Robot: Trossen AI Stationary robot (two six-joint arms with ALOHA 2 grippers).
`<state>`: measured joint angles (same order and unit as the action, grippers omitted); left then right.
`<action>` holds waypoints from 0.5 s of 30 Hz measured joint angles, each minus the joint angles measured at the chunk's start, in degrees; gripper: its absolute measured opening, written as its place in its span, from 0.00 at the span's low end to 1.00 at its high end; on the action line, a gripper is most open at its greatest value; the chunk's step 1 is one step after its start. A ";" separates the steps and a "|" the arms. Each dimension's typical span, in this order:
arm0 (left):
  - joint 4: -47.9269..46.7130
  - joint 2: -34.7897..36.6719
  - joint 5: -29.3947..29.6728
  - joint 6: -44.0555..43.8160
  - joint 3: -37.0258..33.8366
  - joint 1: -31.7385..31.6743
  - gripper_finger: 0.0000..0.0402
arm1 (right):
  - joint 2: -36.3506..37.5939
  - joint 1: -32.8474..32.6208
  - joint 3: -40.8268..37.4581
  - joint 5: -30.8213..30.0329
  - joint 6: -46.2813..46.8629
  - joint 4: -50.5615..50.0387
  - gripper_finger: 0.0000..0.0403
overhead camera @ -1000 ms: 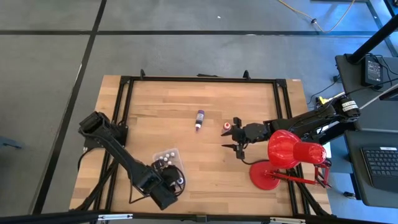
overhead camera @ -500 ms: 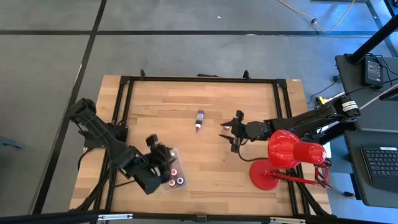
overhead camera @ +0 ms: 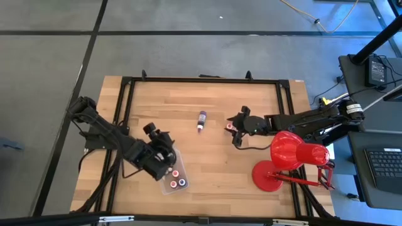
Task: Pick & Place food coloring
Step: Put the large orange food coloring bottle into the bin
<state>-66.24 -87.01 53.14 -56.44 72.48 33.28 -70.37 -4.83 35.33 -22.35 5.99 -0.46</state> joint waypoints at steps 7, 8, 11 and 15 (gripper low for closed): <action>4.35 9.20 -2.12 -4.66 -11.73 -2.89 0.47 | 0.00 1.30 0.00 2.32 3.43 -4.77 0.55; 6.30 10.76 -2.47 -3.88 -13.48 -3.12 0.47 | 0.00 1.30 0.00 2.54 3.93 -4.99 0.55; 13.07 15.56 -3.68 -0.42 -18.71 -3.91 0.46 | -0.01 1.30 0.00 2.58 4.23 -5.19 0.55; 21.89 21.05 -4.02 3.15 -25.72 -4.93 0.46 | -1.29 1.34 0.00 2.54 4.36 -5.00 0.55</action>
<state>-44.35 -65.96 49.12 -53.29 46.76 28.35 -71.66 -3.49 35.33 -19.81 10.35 -5.46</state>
